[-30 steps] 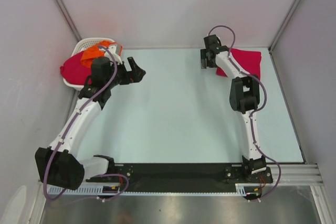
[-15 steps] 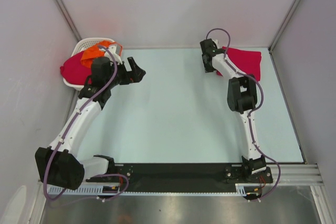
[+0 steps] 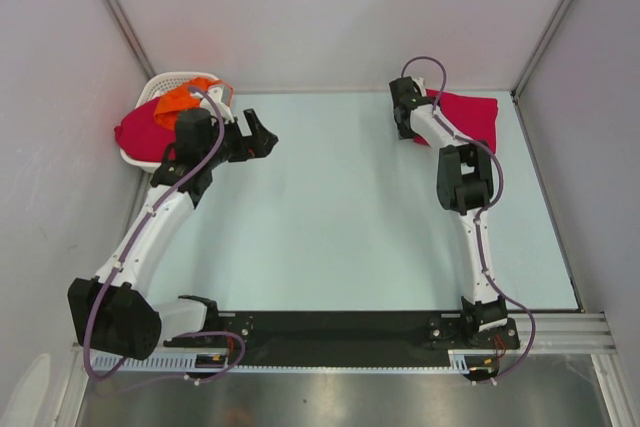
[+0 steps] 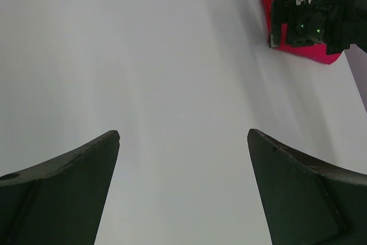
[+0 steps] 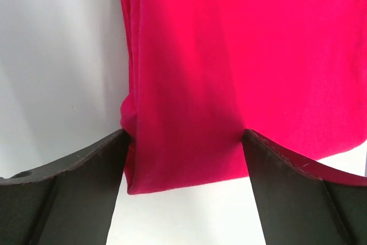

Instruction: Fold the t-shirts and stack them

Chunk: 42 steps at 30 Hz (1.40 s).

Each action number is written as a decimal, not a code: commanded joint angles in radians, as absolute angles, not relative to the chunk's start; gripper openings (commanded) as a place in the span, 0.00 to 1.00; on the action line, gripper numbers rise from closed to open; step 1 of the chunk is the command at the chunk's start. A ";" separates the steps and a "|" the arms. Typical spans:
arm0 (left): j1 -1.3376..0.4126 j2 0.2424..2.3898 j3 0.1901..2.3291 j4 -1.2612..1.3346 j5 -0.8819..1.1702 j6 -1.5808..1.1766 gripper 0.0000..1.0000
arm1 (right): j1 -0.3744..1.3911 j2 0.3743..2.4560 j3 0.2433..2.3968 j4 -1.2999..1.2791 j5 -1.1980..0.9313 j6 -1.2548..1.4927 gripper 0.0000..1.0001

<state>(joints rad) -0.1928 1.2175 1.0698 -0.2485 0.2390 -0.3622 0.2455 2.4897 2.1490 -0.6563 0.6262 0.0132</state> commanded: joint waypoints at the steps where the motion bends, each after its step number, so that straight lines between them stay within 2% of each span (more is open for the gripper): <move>1: -0.184 1.216 1.095 -0.232 0.239 -0.347 1.00 | 0.213 2.453 2.063 -0.641 0.627 0.003 0.87; 6: -0.186 1.215 1.086 -0.229 0.242 -0.351 1.00 | 0.170 2.375 1.987 -0.606 0.520 0.003 0.87; 14: -0.184 1.206 1.054 -0.215 0.259 -0.362 1.00 | 0.115 2.342 2.020 -0.640 0.350 -0.021 0.89; 19: -0.186 1.204 1.061 -0.222 0.259 -0.351 1.00 | 0.133 2.272 1.997 -0.632 0.281 -0.037 1.00; 25: -0.181 1.230 1.133 -0.267 0.233 -0.341 1.00 | 0.170 2.062 2.091 -0.709 0.088 -0.005 1.00; 28: -0.169 1.232 1.176 -0.272 0.218 -0.337 1.00 | 0.163 1.906 2.057 -0.706 0.014 0.083 1.00; 32: -0.155 1.227 1.215 -0.282 0.201 -0.336 0.99 | 0.161 1.628 1.743 -0.487 -0.051 0.138 1.00; 33: -0.153 1.223 1.216 -0.285 0.201 -0.339 0.99 | 0.160 1.514 1.568 -0.432 -0.029 0.162 1.00; 35: -0.152 1.212 1.200 -0.290 0.201 -0.351 1.00 | 0.155 1.400 1.412 -0.295 0.026 0.245 1.00; 36: -0.152 1.197 1.172 -0.288 0.199 -0.357 1.00 | 0.144 1.302 1.265 -0.260 0.058 0.293 1.00; 38: -0.150 1.180 1.135 -0.290 0.181 -0.385 1.00 | 0.127 1.223 1.136 -0.215 0.133 0.435 1.00; 40: -0.150 1.158 1.080 -0.279 0.181 -0.405 1.00 | 0.091 1.136 0.981 -0.227 0.146 0.651 1.00; 42: -0.150 1.154 1.043 -0.276 0.181 -0.422 1.00 | 0.072 1.097 0.899 -0.215 0.118 0.731 1.00</move>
<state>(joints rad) -0.1585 1.1946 1.1057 -0.2863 0.1947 -0.3767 0.1135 1.1069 1.0767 -0.2501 0.0795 0.4240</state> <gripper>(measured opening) 0.996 0.994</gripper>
